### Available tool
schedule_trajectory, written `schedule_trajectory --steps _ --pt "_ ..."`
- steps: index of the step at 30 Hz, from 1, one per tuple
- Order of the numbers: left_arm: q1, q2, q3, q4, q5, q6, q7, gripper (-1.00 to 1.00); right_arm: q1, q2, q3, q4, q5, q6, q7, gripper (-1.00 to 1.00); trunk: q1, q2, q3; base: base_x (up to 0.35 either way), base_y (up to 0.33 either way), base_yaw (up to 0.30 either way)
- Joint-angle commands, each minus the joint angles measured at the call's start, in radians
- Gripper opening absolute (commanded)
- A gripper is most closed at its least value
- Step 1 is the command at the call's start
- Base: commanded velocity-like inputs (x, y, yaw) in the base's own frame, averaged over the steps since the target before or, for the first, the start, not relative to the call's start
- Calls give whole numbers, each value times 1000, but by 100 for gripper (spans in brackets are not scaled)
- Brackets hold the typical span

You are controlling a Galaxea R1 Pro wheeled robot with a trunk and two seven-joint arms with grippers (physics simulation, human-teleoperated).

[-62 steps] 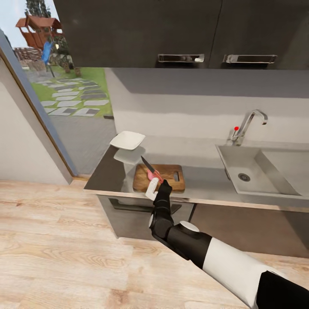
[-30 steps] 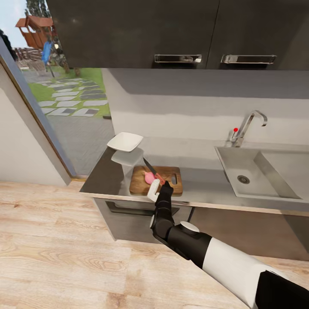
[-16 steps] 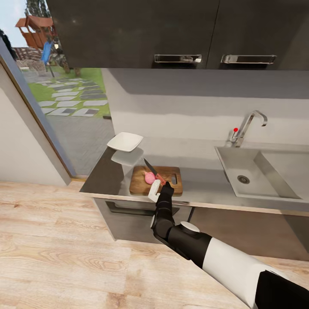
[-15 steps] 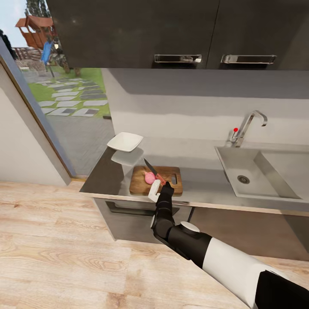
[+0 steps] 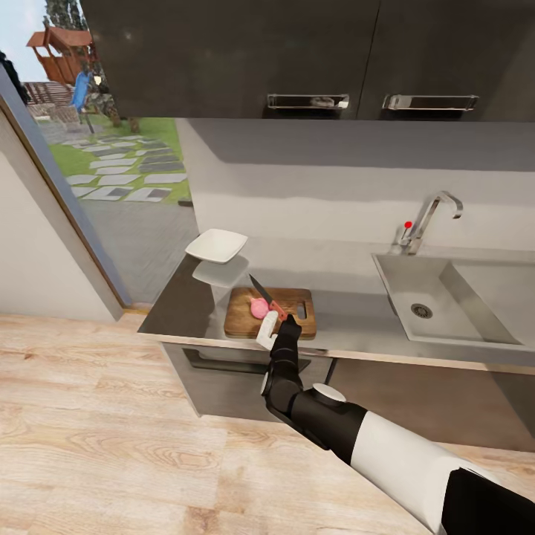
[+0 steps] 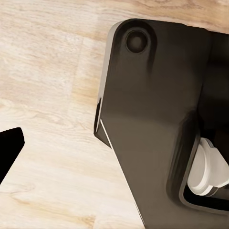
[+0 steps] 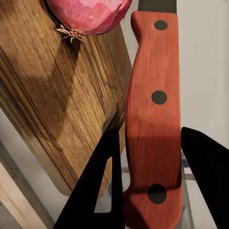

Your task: In the kitchen, take the Vidalia onion out of the sink, dice it on the chopping board with the paring knife, put the diced onion into the bowl on the countertop, then place both the paring knife and the chopping board into the sink.

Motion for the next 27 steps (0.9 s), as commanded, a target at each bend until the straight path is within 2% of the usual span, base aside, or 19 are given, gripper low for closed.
schedule_trajectory --steps 1,27 --pt "1 0 -1 -2 10 -1 -5 100 -2 0 4 0 -4 5 -7 -100 1 -2 -1 0 0 0" --pt "1 0 -1 -2 10 -1 -5 100 -2 0 4 2 -4 5 -5 -100 1 -2 -1 0 0 0"
